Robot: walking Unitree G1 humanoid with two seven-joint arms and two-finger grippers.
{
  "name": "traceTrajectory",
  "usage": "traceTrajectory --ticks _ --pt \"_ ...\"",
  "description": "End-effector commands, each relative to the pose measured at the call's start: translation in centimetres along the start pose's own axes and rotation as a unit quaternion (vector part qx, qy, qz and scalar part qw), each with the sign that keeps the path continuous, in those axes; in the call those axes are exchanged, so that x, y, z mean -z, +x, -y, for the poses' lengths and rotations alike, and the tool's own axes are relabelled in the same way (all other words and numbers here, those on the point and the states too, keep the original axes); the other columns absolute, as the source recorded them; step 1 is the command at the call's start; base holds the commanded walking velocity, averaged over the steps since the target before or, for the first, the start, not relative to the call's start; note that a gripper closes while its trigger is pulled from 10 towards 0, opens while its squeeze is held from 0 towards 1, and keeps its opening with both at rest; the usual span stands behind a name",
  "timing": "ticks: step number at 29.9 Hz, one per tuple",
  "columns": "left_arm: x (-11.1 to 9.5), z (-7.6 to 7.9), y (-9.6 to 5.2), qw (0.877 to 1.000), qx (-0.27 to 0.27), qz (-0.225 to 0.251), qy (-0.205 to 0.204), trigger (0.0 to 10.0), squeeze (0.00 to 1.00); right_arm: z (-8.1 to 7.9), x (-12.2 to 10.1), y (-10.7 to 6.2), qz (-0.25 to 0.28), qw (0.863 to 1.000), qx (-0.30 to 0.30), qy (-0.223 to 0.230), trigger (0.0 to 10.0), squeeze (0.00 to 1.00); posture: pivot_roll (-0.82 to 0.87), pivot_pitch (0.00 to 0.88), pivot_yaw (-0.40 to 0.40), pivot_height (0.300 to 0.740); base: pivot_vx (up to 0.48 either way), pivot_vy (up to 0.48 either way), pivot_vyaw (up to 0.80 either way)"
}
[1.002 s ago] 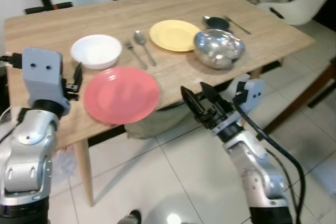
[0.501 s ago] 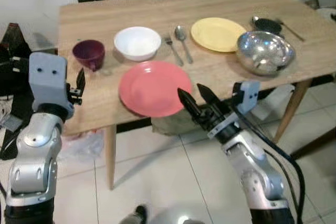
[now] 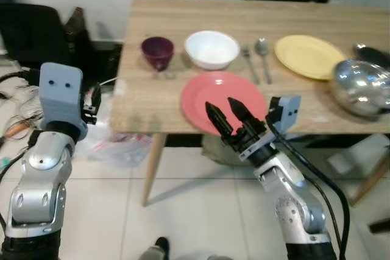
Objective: Setting the table
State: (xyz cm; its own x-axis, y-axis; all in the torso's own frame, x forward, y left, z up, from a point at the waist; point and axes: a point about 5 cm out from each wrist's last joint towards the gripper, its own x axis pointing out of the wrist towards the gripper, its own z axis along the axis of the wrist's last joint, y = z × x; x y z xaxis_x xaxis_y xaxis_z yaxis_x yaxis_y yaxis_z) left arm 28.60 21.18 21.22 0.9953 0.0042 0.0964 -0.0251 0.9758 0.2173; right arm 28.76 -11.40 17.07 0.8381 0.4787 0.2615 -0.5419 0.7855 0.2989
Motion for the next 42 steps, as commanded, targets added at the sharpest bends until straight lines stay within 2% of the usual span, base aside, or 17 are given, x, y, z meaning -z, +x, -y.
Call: traceTrajectory --ticks 1,3,4,6,8,10,14,15,20,23,27,30,34,42 --pt "0.9 0.7 0.3 0.999 0.036 -0.030 -0.015 10.0 0.00 1.6 0.2 -0.1 -0.005 0.998 0.059 -0.001 10.0 0.25 -0.09 0.034 0.006 0.740 0.000 0.000 0.00" --pt "1.2 1.1 0.5 0.998 0.054 -0.037 -0.024 10.0 0.00 2.5 0.1 -0.1 0.000 0.996 0.094 0.000 10.0 0.22 -0.09 0.034 0.006 0.740 0.000 0.000 0.00" --pt "1.4 1.2 0.7 0.997 0.059 -0.042 -0.028 10.0 0.00 2.9 0.0 -0.2 0.003 0.995 0.105 0.000 10.0 0.15 -0.09 0.034 0.006 0.740 0.000 0.000 0.00" --pt "1.5 1.3 0.8 0.997 0.062 -0.045 -0.031 10.0 0.00 3.1 -0.1 -0.2 0.004 0.994 0.112 0.000 10.0 0.12 -0.09 0.034 0.006 0.740 0.000 0.000 0.00" --pt "1.7 2.0 1.1 0.995 0.079 -0.049 -0.041 10.0 0.00 4.1 -0.4 -0.5 0.009 0.990 0.143 -0.001 10.0 0.09 -0.10 0.029 0.002 0.740 0.000 0.000 0.00" --pt "2.1 2.7 1.3 0.993 0.094 -0.054 -0.046 10.0 0.00 4.7 -0.6 -0.7 0.012 0.986 0.164 -0.003 10.0 0.09 -0.10 0.029 0.002 0.740 0.000 0.000 0.00" --pt "2.7 3.5 1.4 0.990 0.106 -0.063 -0.061 10.0 0.00 5.1 -0.6 -0.8 0.011 0.985 0.174 -0.002 10.0 0.09 -0.10 0.025 -0.005 0.740 0.000 0.000 0.00" --pt "3.5 4.4 1.7 0.987 0.128 -0.069 -0.062 10.0 0.00 5.4 -0.4 -1.0 0.008 0.983 0.185 -0.008 10.0 0.09 -0.10 0.024 -0.012 0.740 0.000 0.000 0.00" --pt "4.7 6.0 2.1 0.983 0.167 -0.062 -0.032 10.0 0.00 6.1 0.1 -1.2 -0.008 0.977 0.212 -0.032 10.0 0.09 -0.11 0.025 -0.019 0.740 0.000 0.000 0.00" --pt "4.7 6.5 2.2 0.982 0.177 -0.055 -0.030 10.0 0.00 6.2 0.1 -1.3 -0.012 0.975 0.216 -0.043 10.0 0.09 -0.11 0.027 -0.021 0.740 0.000 0.000 0.00" --pt "2.9 8.3 3.6 0.979 0.200 -0.011 -0.028 10.0 0.00 6.0 -0.1 -1.2 -0.009 0.976 0.210 -0.052 10.0 0.09 -0.12 0.032 -0.017 0.740 0.000 0.000 0.00" --pt "1.6 8.7 3.6 0.979 0.203 0.020 -0.026 10.0 0.00 5.8 -0.3 -1.2 0.000 0.976 0.208 -0.057 10.0 0.09 -0.13 0.038 -0.011 0.740 0.000 0.000 0.00" --pt "0.7 8.5 3.6 0.982 0.181 0.039 -0.045 10.0 0.00 5.8 -0.5 -1.4 0.006 0.975 0.212 -0.064 10.0 0.08 -0.12 0.043 -0.011 0.740 0.000 0.000 0.00" --pt "0.0 7.9 3.9 0.985 0.157 0.069 -0.030 10.0 0.00 5.6 -0.4 -1.3 0.008 0.975 0.210 -0.069 10.0 0.06 -0.12 0.045 -0.011 0.740 0.000 0.000 0.00"
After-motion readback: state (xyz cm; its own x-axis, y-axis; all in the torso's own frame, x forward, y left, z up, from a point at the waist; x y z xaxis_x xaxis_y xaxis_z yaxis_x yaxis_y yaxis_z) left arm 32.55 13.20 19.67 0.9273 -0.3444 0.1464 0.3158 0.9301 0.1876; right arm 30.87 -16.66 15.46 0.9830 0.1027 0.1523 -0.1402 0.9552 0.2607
